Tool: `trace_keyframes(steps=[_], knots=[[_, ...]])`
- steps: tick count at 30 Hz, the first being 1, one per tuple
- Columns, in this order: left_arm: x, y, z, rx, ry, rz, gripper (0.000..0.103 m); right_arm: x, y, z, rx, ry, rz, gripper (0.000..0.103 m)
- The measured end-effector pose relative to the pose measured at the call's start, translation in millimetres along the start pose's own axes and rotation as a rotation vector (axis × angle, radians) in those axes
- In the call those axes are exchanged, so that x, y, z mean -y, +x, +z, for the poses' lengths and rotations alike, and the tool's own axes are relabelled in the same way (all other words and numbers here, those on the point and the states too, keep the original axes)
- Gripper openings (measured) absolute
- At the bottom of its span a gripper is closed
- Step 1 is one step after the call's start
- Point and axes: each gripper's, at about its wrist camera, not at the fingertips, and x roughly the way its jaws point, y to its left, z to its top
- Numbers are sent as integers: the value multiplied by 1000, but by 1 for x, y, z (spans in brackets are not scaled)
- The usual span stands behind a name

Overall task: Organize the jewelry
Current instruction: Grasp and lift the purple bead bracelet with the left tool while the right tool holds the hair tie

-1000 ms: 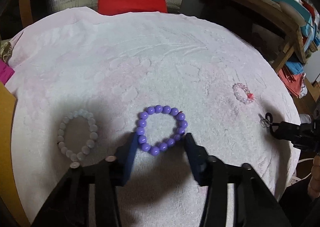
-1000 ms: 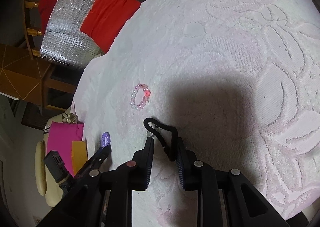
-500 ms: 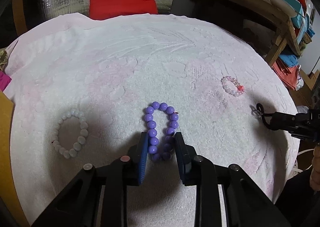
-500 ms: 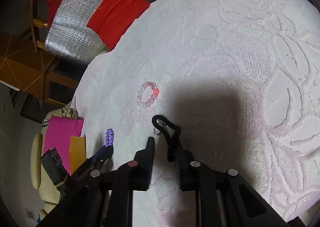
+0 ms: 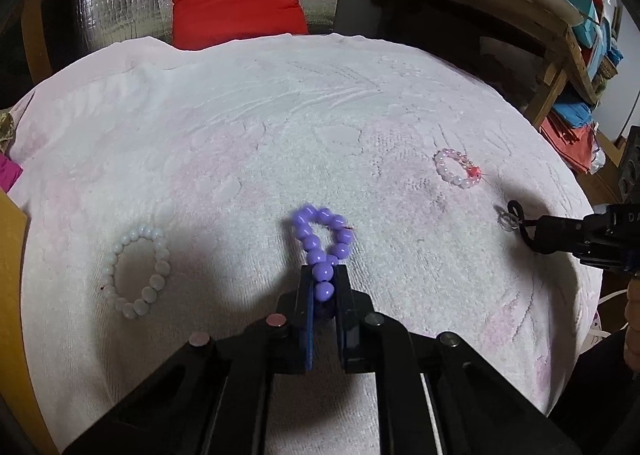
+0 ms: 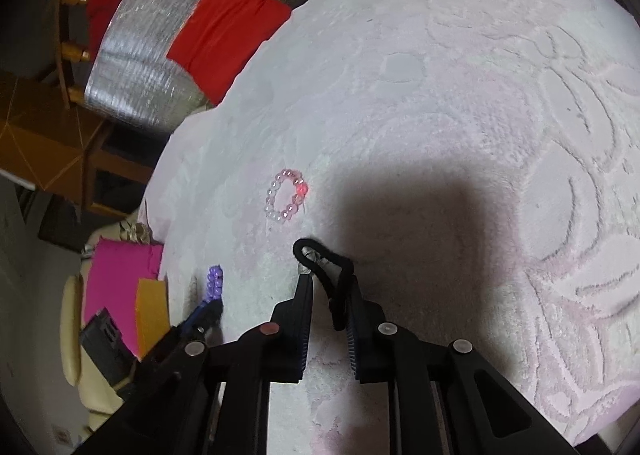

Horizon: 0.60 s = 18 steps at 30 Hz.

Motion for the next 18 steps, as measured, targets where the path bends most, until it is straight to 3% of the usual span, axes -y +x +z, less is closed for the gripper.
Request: trace_keyframes(steps=[3, 18], knots=[[1, -5, -2, 2, -2, -2, 9, -6, -1, -1, 13, -28, 12, 8], [-3, -68, -33, 84, -50, 39, 9, -59, 2, -23, 32, -144, 180, 7]])
